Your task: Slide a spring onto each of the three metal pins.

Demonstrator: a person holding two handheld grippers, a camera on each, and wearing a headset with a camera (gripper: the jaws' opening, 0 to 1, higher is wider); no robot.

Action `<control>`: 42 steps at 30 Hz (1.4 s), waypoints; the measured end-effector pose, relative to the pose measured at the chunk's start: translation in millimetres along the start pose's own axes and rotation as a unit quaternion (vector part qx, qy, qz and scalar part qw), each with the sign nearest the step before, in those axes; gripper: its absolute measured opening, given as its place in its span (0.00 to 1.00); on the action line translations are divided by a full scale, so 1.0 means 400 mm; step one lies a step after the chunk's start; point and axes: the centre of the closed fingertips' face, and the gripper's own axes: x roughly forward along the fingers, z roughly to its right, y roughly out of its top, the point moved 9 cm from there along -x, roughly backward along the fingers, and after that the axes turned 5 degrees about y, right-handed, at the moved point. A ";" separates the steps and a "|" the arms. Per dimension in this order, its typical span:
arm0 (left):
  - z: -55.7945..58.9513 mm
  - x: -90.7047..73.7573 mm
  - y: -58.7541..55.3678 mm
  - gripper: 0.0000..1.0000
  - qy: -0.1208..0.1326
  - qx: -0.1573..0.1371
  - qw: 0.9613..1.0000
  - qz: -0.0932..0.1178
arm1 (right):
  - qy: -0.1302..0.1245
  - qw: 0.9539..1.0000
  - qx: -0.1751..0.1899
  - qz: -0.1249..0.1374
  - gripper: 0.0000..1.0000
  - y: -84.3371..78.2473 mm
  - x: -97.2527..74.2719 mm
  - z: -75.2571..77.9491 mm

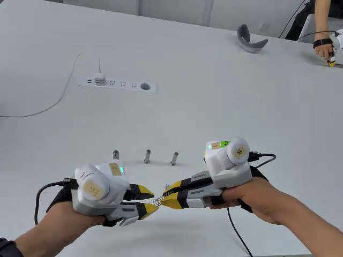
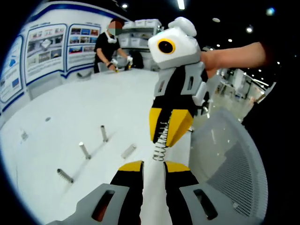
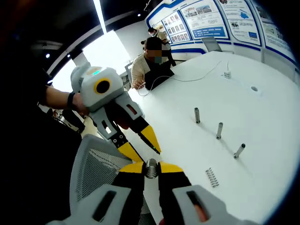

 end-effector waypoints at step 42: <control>-0.144 -0.106 -0.111 0.46 0.161 -0.109 0.981 0.015 | -0.103 0.994 0.016 -0.039 0.12 0.014 0.014 0.156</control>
